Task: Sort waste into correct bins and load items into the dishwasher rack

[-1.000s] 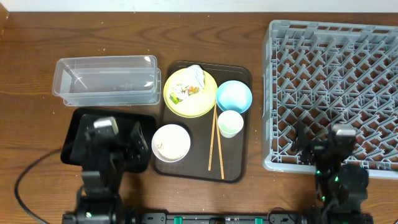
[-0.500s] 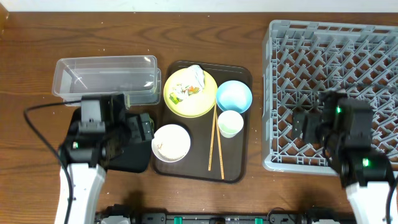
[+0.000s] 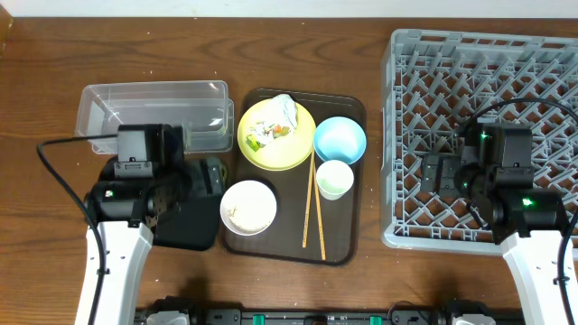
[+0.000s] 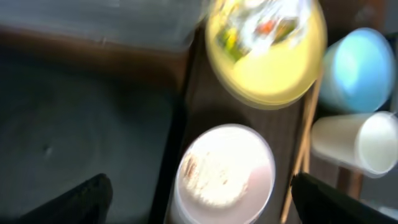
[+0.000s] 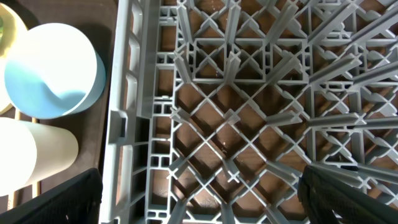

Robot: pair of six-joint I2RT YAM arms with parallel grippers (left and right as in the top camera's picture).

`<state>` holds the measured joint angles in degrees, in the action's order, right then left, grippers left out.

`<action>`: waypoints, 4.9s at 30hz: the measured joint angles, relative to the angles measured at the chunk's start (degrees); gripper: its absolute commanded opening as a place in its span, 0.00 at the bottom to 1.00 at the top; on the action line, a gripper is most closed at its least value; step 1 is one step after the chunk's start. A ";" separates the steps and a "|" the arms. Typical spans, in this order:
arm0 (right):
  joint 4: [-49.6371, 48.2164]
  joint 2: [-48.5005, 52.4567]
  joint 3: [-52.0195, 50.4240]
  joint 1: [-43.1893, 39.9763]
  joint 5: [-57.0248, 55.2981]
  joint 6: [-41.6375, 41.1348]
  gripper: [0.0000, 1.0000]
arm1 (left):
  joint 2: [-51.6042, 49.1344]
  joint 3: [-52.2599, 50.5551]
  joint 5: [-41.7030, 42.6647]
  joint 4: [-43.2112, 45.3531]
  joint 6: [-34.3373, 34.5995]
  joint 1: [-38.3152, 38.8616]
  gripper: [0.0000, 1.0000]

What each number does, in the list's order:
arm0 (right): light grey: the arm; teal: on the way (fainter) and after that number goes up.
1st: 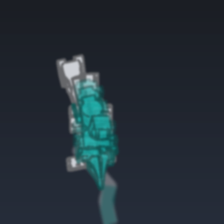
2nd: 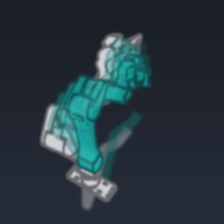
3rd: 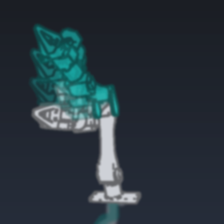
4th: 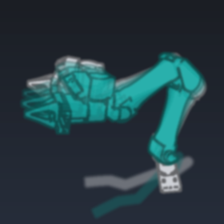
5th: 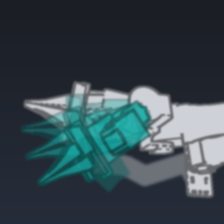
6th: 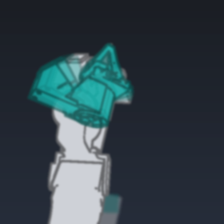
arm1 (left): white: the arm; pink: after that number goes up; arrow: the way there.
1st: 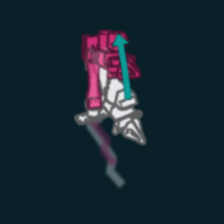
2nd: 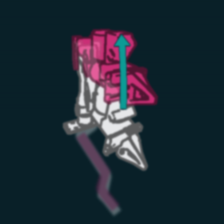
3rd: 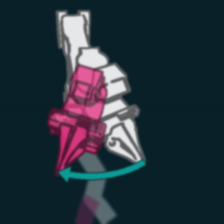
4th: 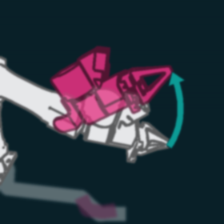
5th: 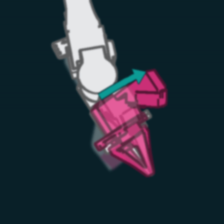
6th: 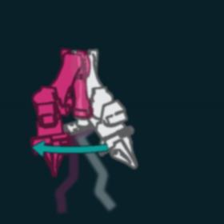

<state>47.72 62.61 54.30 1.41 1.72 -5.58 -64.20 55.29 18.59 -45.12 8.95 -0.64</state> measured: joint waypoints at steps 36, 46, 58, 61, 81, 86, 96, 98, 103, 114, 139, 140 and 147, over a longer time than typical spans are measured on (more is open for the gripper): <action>0.04 0.00 0.02 0.00 0.00 0.00 0.99 | -42.97 12.68 -5.51 37.64 -2.93 18.86 0.69; 0.07 0.00 0.02 0.00 0.00 -0.02 0.99 | -44.94 12.68 -5.68 37.59 -3.02 18.86 0.52; 0.94 0.00 0.02 0.00 0.00 -0.02 0.99 | -44.94 12.68 -6.16 37.55 -3.04 19.93 0.58; 1.07 0.00 0.02 0.00 0.00 0.00 0.99 | -44.94 12.68 -7.21 37.57 -3.04 20.57 0.59; 1.92 0.00 0.02 0.00 0.00 0.00 0.99 | -44.94 12.68 -8.72 36.57 -3.04 21.18 0.06; 1.97 0.00 0.02 0.00 0.00 0.00 0.99 | -37.90 12.68 -8.70 32.81 -3.04 20.39 0.06; 1.99 0.00 0.02 0.00 0.00 0.00 0.99 | -22.77 12.70 -8.90 26.43 -3.04 9.92 0.06; 1.97 0.00 0.02 0.00 0.00 0.00 0.99 | -22.12 12.70 -9.18 25.07 -3.04 7.04 0.06; 1.99 0.00 0.02 0.00 0.00 0.00 0.99 | -22.05 12.68 -10.08 19.56 -3.04 0.57 0.08; 1.97 0.00 0.02 0.00 0.00 0.00 0.99 | -22.05 12.68 -6.86 17.42 -4.52 -0.07 0.50; 1.97 0.00 0.02 0.00 0.00 0.00 0.99 | -38.71 12.68 -3.78 20.37 -20.39 17.00 0.72; 1.97 0.00 0.02 0.00 0.00 -0.02 0.99 | -39.52 12.68 -3.91 20.52 -20.41 17.00 0.72; 1.99 0.00 0.02 0.00 0.00 0.00 0.99 | -43.65 12.68 -4.44 20.81 -20.81 17.00 0.72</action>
<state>49.71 62.61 54.33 1.41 1.72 -5.58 -107.85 67.96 14.15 -24.32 -11.86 16.36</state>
